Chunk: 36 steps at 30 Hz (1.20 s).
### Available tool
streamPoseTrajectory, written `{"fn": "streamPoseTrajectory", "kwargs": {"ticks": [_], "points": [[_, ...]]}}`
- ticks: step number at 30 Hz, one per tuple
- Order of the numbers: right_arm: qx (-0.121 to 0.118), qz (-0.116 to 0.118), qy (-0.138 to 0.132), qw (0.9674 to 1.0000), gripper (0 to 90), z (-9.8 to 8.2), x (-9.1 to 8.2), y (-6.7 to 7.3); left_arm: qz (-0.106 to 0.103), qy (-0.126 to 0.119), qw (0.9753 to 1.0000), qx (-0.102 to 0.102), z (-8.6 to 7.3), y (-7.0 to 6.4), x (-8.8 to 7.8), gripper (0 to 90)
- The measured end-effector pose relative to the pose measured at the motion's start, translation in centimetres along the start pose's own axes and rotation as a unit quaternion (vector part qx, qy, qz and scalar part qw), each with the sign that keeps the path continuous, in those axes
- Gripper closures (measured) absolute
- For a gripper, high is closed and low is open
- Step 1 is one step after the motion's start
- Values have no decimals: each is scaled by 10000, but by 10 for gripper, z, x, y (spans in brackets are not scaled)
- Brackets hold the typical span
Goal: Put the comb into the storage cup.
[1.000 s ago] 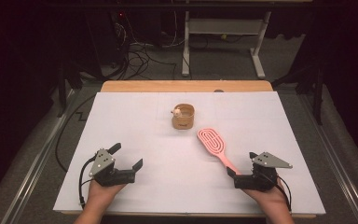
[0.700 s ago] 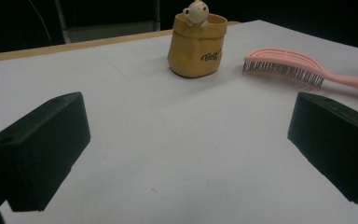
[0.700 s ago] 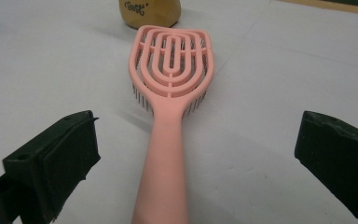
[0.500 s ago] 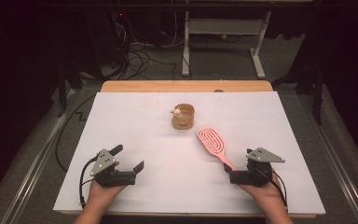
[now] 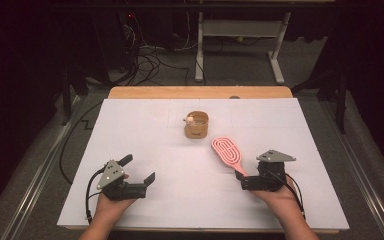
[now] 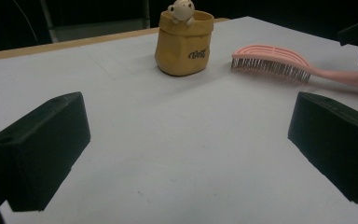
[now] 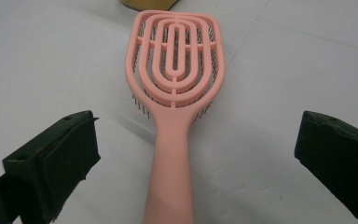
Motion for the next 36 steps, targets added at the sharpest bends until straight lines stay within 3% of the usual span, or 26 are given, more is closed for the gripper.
{"fn": "streamPoseTrajectory", "kwargs": {"ticks": [10,19,29,36], "points": [[-151,-58,377,9992,4,2,6,3,-44,-44,10000,11,1,-2,1,0],[-300,-128,897,9954,3,-2,8,6,-82,-59,9999,41,1,-4,1,0],[-108,-88,1179,9929,3,0,10,2,-102,-77,9999,33,2,-4,1,0],[-168,-141,1318,9910,3,0,16,0,-113,-73,9999,57,2,-4,1,0]]}}
Point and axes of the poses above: each handheld gripper's, and its own axes: x roughly forward along the jaws, z roughly out of its top, y roughly to its left, the point moved 10 cm from there along x, roughly forward along the jaws, and after that the axes turned 13 degrees about x, right-handed, at the moved point
